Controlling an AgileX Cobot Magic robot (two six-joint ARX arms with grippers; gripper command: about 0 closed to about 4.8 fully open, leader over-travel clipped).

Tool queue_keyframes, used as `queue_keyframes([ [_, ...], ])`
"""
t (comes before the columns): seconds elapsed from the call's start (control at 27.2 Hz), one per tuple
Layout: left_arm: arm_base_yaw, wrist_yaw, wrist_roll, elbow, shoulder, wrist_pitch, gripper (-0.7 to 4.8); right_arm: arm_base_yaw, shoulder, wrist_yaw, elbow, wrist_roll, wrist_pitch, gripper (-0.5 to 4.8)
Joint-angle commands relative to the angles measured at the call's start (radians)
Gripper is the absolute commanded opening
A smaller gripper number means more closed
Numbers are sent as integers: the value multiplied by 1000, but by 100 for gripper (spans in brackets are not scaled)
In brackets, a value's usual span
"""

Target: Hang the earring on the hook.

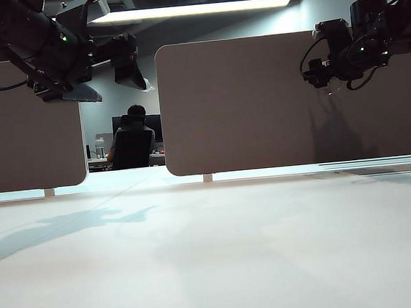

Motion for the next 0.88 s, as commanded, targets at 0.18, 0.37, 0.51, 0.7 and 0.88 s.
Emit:
queue_keyframes([
  [0.18, 0, -3, -2, 4, -3, 6, 479, 8, 23, -5, 4, -25, -29, 261],
  [0.37, 7, -3, 1, 4, -3, 5, 479, 8, 34, -2, 4, -43, -25, 261],
  [0.51, 12, -4, 1, 4, -3, 6, 479, 8, 28, -3, 6, -43, 10, 261],
  [0.7, 13, -4, 1, 4, -3, 6, 479, 8, 13, -3, 7, -43, 16, 261],
  [0.88, 13, -4, 1, 4, -3, 7, 479, 8, 0, -7, 7, -39, -5, 261],
])
